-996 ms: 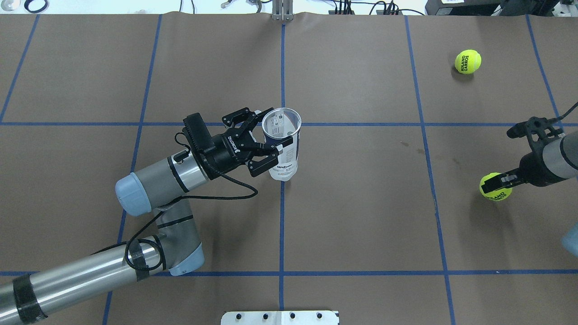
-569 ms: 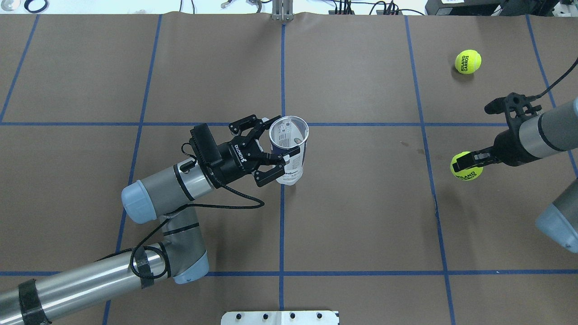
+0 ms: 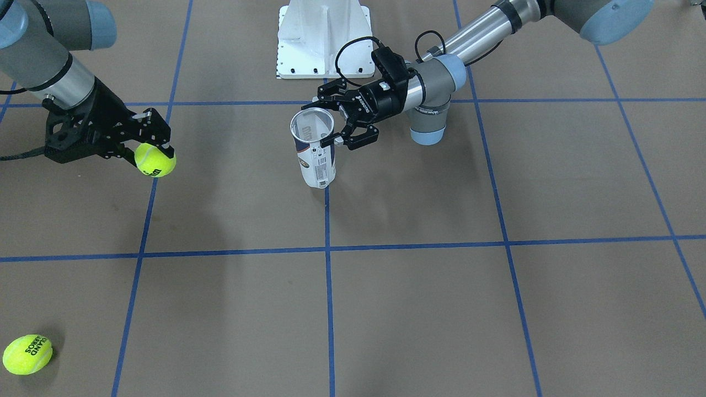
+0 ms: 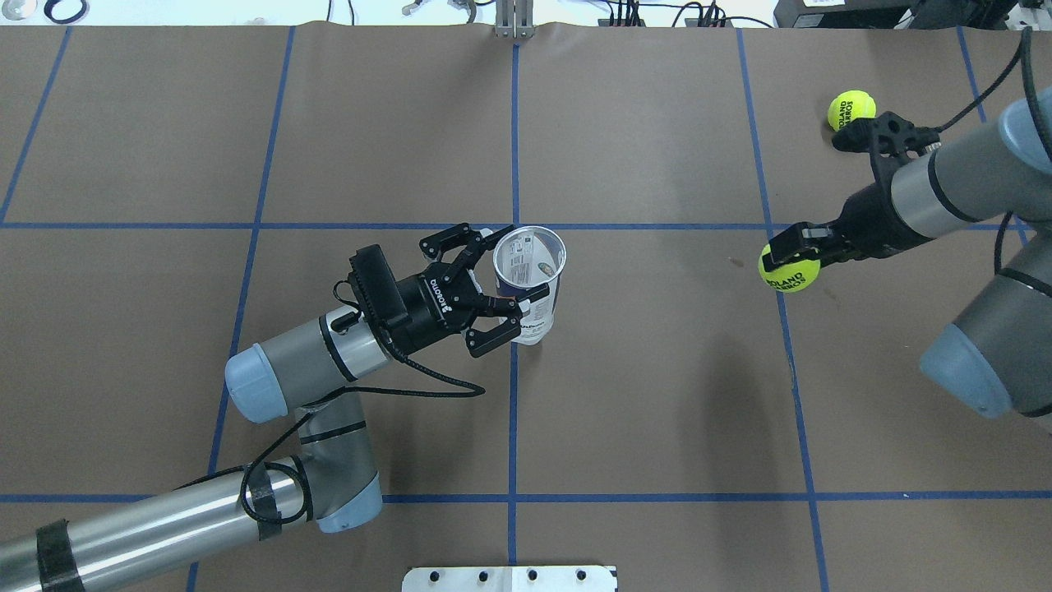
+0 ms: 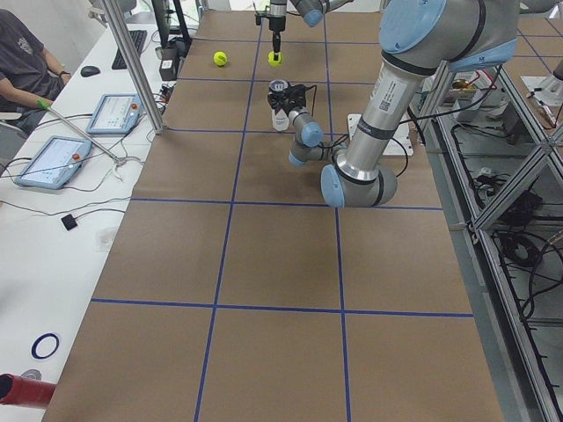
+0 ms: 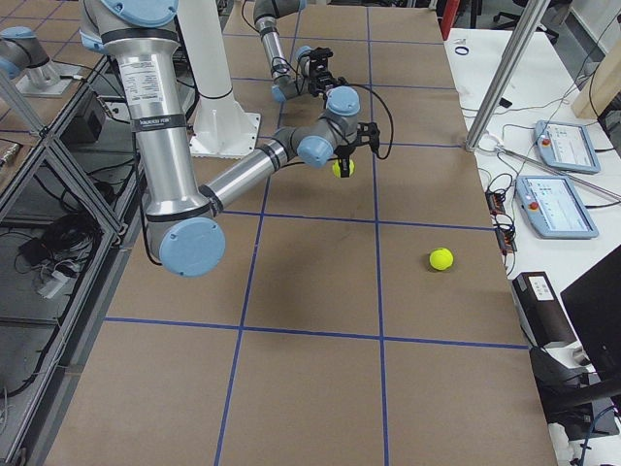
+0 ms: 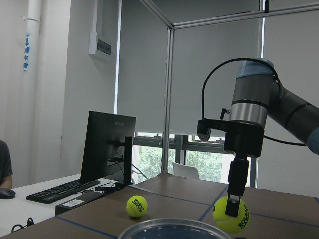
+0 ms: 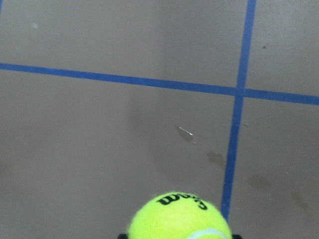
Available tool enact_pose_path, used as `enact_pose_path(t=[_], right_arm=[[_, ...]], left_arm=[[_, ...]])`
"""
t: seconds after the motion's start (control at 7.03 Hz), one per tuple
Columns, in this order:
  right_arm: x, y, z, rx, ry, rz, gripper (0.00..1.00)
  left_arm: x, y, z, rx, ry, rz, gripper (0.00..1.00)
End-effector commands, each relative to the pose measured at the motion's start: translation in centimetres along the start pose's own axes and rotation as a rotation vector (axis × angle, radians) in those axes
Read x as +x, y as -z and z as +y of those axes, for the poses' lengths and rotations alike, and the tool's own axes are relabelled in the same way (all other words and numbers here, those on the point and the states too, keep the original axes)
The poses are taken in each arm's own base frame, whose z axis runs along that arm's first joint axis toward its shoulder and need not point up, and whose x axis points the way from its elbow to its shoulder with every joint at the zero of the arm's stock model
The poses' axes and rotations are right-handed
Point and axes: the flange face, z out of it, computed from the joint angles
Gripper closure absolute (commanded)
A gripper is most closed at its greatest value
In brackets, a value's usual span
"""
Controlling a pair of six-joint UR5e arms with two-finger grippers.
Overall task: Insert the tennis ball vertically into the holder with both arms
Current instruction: 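Carry the tennis ball with the right gripper over the can's opening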
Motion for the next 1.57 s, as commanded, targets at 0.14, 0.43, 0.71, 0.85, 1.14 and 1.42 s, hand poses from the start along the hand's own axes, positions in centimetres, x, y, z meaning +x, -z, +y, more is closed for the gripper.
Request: enact_pose_path(t=[0.14,0.43,0.71,0.85,1.14,1.42], right_arm=[[-8.2,3.5,-0.9,-0.016,-0.090,-0.013,1.00],[-10.5,3.8,-0.7,-0.016,-0.129,-0.038,1.00],[-12.3,4.1,-0.6,-0.016,-0.149,-0.058,1.00],[-13.3,4.3,-0.5,-0.016,-0.164,-0.071,1.00],[-16.8,4.1,0.4,-0.026,-0.191,-0.100,1.00],[-20.2,2.5,1.2,-0.016,-0.192,-0.100,1.00]], left_arm=[[0.3,0.6,1.2,-0.004,-0.003,-0.016,0.52],[0.4,0.7,1.4,-0.006,-0.002,-0.015,0.47],[0.3,0.8,1.4,-0.008,-0.004,-0.014,0.38],[0.4,0.8,1.4,-0.007,-0.002,-0.013,0.36],[0.4,0.8,1.4,-0.007,-0.002,-0.013,0.31],[0.3,0.8,1.4,-0.008,-0.002,-0.014,0.26]])
